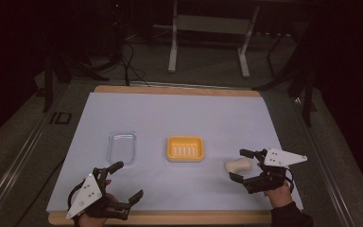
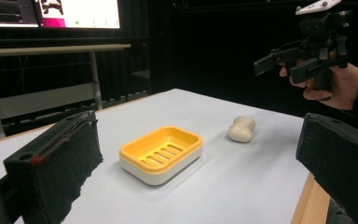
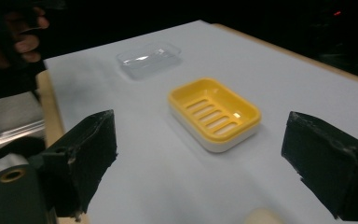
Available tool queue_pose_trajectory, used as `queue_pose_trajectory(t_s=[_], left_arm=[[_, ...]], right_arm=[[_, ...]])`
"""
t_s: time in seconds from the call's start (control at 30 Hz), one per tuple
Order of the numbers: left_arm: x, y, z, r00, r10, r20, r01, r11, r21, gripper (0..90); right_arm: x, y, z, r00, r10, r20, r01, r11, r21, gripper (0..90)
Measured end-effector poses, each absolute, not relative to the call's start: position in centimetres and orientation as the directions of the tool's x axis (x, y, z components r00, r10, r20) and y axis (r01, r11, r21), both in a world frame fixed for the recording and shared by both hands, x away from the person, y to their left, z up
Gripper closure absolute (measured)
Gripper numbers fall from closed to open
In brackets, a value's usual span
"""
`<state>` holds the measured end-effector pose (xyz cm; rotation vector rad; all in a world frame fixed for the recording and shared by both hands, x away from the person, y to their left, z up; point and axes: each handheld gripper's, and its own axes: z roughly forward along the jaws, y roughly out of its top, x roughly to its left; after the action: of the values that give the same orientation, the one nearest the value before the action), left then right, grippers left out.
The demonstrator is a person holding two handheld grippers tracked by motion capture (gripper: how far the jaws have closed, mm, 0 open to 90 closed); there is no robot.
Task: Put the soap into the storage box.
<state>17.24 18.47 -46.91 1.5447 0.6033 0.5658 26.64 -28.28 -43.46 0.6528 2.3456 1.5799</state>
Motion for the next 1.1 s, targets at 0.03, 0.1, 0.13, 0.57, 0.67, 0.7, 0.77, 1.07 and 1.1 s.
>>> queue_pose_trajectory(t_s=[0.03,0.1,0.13,0.57,0.67,0.7,0.77,1.07,1.1], left_arm=[[17.2,18.5,-46.9,0.737,0.675,-0.002,0.041,-0.042,0.998,0.0],[17.2,18.5,-46.9,0.738,0.675,-0.001,0.042,-0.045,0.998,0.0],[17.2,18.5,-46.9,0.738,0.675,0.0,0.043,-0.046,0.998,0.0],[17.3,18.4,-47.1,0.74,0.672,-0.001,0.057,-0.061,0.996,0.0],[17.3,18.4,-47.1,0.741,0.671,-0.001,0.058,-0.062,0.996,0.0],[17.3,18.4,-47.1,0.743,0.669,0.0,0.058,-0.064,0.996,0.0],[17.3,18.4,-47.1,0.744,0.668,0.0,0.058,-0.065,0.996,0.0],[17.3,18.4,-47.2,0.747,0.665,0.004,0.061,-0.074,0.995,0.0],[17.3,18.4,-47.2,0.747,0.665,0.002,0.062,-0.073,0.995,0.0]], right_arm=[[26.7,-28.3,-43.3,-0.87,0.493,0.035,0.22,0.324,0.92,10.1],[26.8,-28.3,-43.1,-0.873,0.486,0.035,0.22,0.327,0.919,10.1],[27.0,-28.4,-42.8,-0.885,0.466,0.027,0.212,0.351,0.912,10.1],[28.0,-28.3,-42.4,-0.934,0.353,-0.047,0.176,0.573,0.801,10.0],[28.1,-28.3,-42.3,-0.935,0.351,-0.052,0.175,0.583,0.793,10.0],[28.2,-28.2,-42.2,-0.935,0.349,-0.059,0.176,0.604,0.777,10.0],[28.5,-27.9,-42.0,-0.942,0.328,-0.068,0.176,0.657,0.733,10.0],[29.2,-27.7,-42.1,-0.961,0.275,-0.003,0.216,0.76,0.613,10.0],[29.2,-27.6,-42.1,-0.963,0.269,0.001,0.217,0.772,0.598,10.0]])
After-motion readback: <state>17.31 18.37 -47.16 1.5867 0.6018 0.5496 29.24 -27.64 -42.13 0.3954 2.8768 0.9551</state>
